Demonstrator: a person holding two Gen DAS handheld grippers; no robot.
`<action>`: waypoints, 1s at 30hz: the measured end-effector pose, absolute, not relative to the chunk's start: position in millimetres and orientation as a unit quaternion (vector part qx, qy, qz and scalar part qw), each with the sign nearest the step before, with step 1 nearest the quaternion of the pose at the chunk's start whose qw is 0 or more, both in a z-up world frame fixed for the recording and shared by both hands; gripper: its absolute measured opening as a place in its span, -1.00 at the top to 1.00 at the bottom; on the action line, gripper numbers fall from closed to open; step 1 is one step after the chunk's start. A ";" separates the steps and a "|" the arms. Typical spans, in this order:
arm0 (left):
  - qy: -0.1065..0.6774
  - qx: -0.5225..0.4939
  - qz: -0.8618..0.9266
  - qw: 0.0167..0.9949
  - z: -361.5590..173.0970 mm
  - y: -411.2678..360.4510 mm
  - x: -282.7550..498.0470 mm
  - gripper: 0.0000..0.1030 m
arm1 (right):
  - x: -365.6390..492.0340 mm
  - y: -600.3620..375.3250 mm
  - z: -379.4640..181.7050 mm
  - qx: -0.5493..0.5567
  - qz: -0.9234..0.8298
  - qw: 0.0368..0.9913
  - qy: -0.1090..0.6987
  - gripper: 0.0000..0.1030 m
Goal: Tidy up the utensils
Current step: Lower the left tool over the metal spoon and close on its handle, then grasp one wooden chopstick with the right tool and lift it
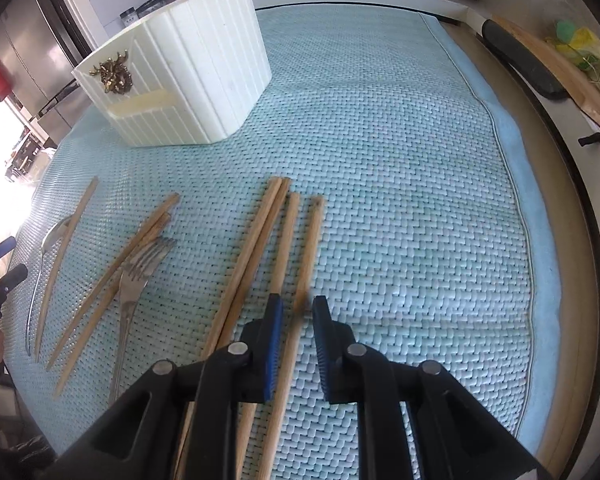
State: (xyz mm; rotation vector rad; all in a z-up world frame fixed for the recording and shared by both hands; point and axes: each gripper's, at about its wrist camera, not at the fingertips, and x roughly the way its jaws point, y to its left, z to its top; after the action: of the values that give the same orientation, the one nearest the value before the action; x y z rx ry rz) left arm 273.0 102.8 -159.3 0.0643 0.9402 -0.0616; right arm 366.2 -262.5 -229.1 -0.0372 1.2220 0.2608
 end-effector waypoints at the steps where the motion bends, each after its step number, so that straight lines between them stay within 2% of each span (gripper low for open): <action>1: 0.453 0.029 -0.031 0.890 -159.2 103.6 272.6 -0.98 | 366.7 -264.3 -229.5 -0.017 0.119 0.809 0.576 0.83; 8: 0.466 0.040 -0.042 0.883 -164.4 96.5 283.6 -0.97 | 381.5 -250.3 -231.9 -0.043 0.107 0.813 0.571 0.81; 11: 0.474 0.039 -0.046 0.878 -166.2 94.0 292.2 -0.86 | 396.1 -246.2 -230.5 -0.033 0.107 0.815 0.568 0.80; 13: 0.490 0.043 -0.049 0.869 -170.3 91.1 300.4 -0.68 | 403.1 -244.6 -229.5 -0.037 0.107 0.816 0.567 0.77; 22: 0.530 0.069 -0.063 0.843 -179.7 68.5 320.0 -0.59 | 393.5 -252.4 -227.6 -0.040 0.108 0.812 0.572 0.72; 26: 0.547 0.068 -0.077 0.831 -177.0 60.1 330.9 -0.30 | 405.0 -252.4 -226.1 -0.034 0.104 0.812 0.573 0.62; 27: 0.550 0.063 -0.082 0.828 -176.5 59.6 333.4 -0.16 | 410.1 -250.5 -226.6 -0.035 0.106 0.811 0.574 0.55; 28: 0.551 0.061 -0.083 0.828 -175.7 59.5 336.1 0.02 | 415.7 -248.8 -227.1 -0.036 0.107 0.811 0.574 0.53; 30: 0.550 0.061 -0.090 0.828 -173.5 57.9 339.1 0.25 | 422.8 -242.4 -227.6 -0.045 0.107 0.810 0.575 0.53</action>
State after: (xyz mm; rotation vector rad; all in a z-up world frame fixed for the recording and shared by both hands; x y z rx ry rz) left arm 339.1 57.9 -173.5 0.1292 1.1685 -0.1917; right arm 422.8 -242.4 -227.6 -0.0967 1.2286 0.2291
